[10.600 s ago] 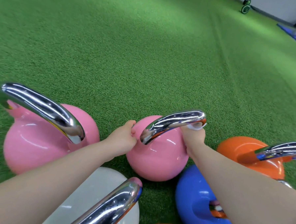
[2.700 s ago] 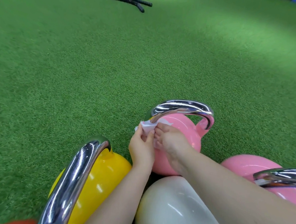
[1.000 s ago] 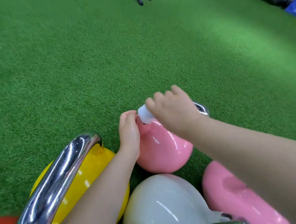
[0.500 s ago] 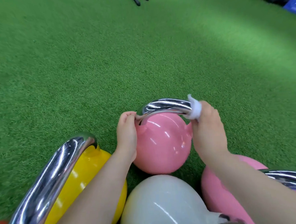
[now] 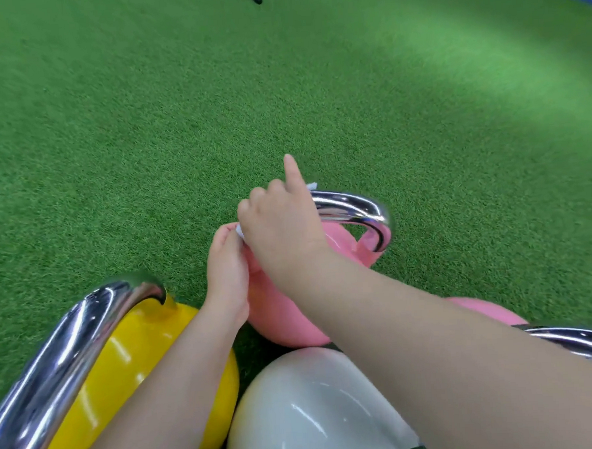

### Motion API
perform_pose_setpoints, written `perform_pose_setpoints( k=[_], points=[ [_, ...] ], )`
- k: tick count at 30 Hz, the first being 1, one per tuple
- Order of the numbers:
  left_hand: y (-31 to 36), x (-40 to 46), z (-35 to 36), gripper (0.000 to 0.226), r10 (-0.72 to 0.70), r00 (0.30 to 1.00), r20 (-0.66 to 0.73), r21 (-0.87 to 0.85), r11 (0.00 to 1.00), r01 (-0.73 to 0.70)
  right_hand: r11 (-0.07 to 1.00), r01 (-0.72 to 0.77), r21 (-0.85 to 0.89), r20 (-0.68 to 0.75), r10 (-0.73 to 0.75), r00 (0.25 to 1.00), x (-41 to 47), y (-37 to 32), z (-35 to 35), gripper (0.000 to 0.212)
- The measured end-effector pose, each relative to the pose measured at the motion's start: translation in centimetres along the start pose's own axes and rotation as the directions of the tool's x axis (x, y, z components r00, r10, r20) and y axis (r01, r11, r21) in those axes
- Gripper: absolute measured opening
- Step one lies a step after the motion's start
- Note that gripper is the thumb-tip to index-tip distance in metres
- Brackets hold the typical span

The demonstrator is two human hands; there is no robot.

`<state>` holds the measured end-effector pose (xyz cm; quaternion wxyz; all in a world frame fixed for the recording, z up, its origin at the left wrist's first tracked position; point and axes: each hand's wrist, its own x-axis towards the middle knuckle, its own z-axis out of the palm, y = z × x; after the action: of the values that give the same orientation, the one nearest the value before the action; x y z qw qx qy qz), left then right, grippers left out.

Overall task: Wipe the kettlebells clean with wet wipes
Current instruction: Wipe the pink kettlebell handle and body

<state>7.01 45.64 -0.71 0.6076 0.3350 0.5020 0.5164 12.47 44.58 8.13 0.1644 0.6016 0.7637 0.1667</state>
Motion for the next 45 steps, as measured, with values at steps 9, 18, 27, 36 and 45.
perform_pose_setpoints(
  k=[9,18,27,36,45],
  points=[
    [-0.5,0.2,0.0,0.030,-0.048,0.999,0.008,0.050,0.998,0.048,0.828,-0.224,0.514,-0.226,0.382,0.896,-3.5,5.8,4.5,0.024],
    [-0.5,0.0,0.0,0.033,-0.075,0.997,-0.007,0.159,0.984,0.075,-0.157,-0.182,0.971,0.238,0.737,0.632,-6.0,5.9,10.6,0.031],
    [-0.6,-0.3,0.0,0.042,-0.041,0.999,-0.022,0.242,0.969,0.045,-0.541,-0.411,0.734,0.679,0.566,0.468,-5.8,3.4,11.7,0.022],
    [-0.6,-0.5,0.2,0.040,-0.043,0.998,-0.046,0.243,0.969,0.053,-0.772,-0.426,0.472,0.875,0.353,0.330,-3.7,4.1,11.9,0.045],
    [-0.1,-0.9,0.3,0.037,-0.004,0.999,-0.047,0.286,0.958,0.017,-0.621,-0.359,0.697,0.709,0.517,0.480,-5.1,4.7,12.7,0.022]
  ],
)
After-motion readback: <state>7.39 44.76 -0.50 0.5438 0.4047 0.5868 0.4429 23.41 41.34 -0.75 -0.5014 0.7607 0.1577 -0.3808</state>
